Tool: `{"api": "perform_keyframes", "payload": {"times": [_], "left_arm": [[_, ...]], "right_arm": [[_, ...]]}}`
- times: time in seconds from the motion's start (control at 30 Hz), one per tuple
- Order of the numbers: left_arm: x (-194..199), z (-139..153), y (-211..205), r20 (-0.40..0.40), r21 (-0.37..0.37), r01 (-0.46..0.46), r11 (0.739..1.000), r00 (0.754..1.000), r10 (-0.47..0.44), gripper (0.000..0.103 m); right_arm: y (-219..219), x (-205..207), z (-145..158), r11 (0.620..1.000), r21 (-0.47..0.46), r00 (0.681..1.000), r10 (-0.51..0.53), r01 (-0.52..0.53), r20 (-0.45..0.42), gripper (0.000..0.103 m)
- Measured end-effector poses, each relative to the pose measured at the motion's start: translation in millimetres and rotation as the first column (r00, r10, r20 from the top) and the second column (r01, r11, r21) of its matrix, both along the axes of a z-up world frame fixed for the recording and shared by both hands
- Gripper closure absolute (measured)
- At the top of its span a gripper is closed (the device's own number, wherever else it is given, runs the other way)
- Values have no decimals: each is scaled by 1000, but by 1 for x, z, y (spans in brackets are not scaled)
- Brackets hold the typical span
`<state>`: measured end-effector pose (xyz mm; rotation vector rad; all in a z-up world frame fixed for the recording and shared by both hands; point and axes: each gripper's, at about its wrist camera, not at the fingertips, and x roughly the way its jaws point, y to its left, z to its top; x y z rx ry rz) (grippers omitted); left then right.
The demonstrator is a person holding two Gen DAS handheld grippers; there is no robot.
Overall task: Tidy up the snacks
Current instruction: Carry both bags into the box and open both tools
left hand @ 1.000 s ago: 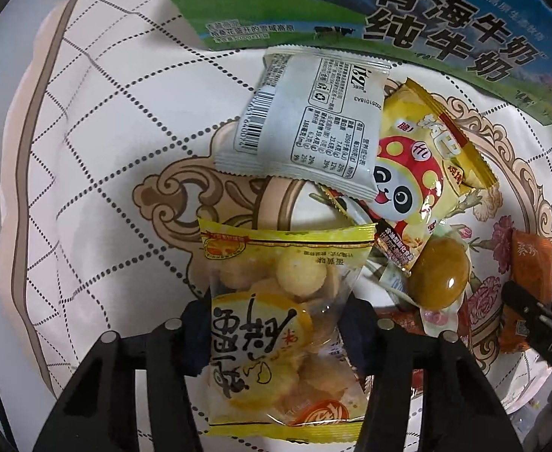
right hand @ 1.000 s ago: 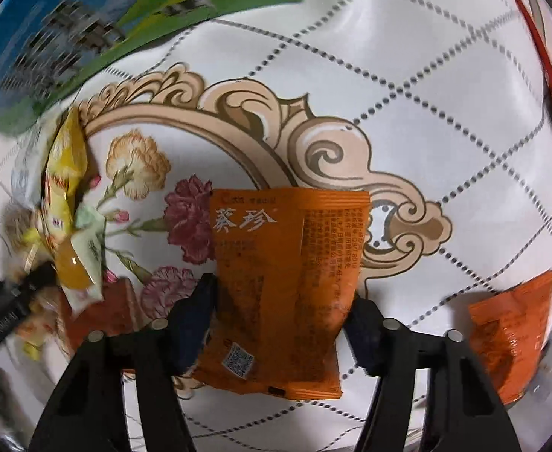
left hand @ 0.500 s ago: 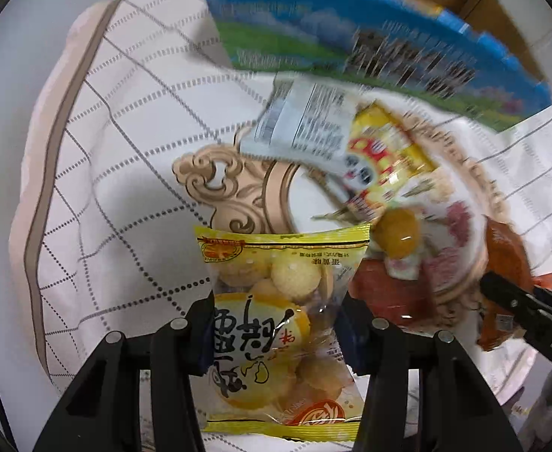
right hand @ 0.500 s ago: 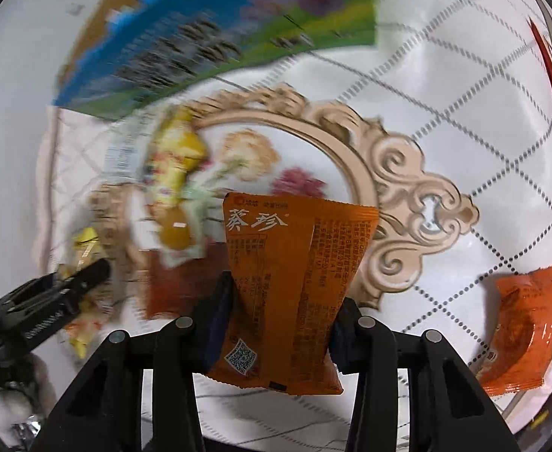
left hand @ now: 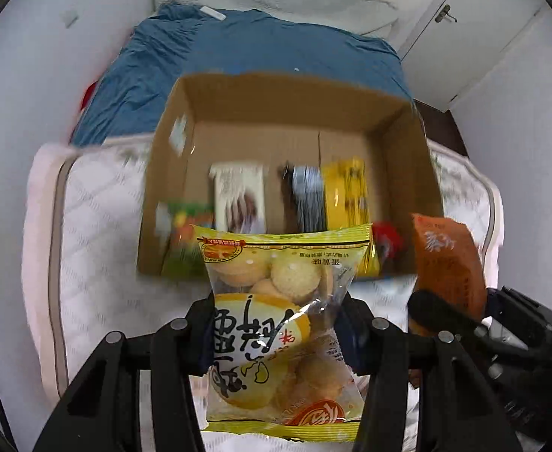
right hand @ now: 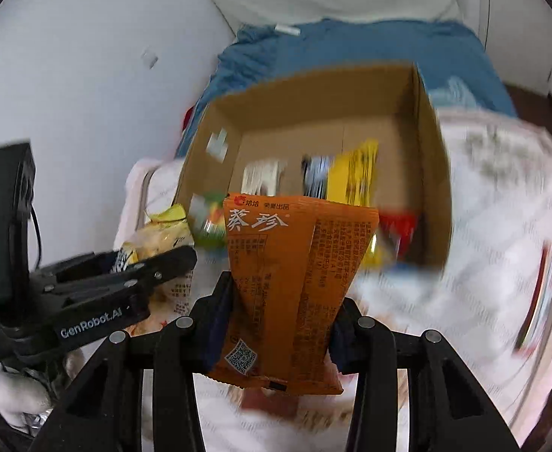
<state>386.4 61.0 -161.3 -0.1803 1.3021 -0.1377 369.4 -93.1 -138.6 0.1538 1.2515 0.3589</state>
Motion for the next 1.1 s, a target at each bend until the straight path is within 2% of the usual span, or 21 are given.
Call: {"api": "perform_keyframes", "payload": {"times": [0.13,0.37,0.57,0.77,0.8,0.83,0.87,0.93,1.0,1.1], "left_arm": [[79,-21,13,-57,-6,-5,1000,998,5,55],[158,-68,26,-166,4,5,1000,986,-5,55],[193,-105,30,-219,17,11,1000,976,-7,55],[210,-132,31,-277,33,5,999,961,5,54],[212,-137,32,-291,22,-1,1000,957,7,53],[211,-142,32,-304,7,-6,1000,952,8,49],[211,-144,33,-303,1,-9,1000,953,9,46],[209,-144,34,-277,25,-8,1000,961,15,26],[207,-142,34,-261,37,-12,999,965,21,18],[204,-138,36,-243,52,-18,998,970,31,15]], "right_arm": [[2,63,-12,998,-63,1000,-11,10,-10,57],[15,143,-52,991,-132,997,-16,6,-79,57],[23,183,-97,984,-178,993,-18,-3,-117,57],[24,205,-123,982,-190,989,-32,3,-146,54],[24,208,-126,977,-215,988,-40,6,-152,39],[24,211,-130,971,-238,988,-40,3,-152,9],[24,212,-133,967,-254,988,-42,3,-151,1],[22,211,-135,963,-270,986,-48,3,-159,1],[17,210,-135,960,-278,984,-63,14,-169,1],[12,206,-133,962,-273,982,-78,28,-173,1]]}}
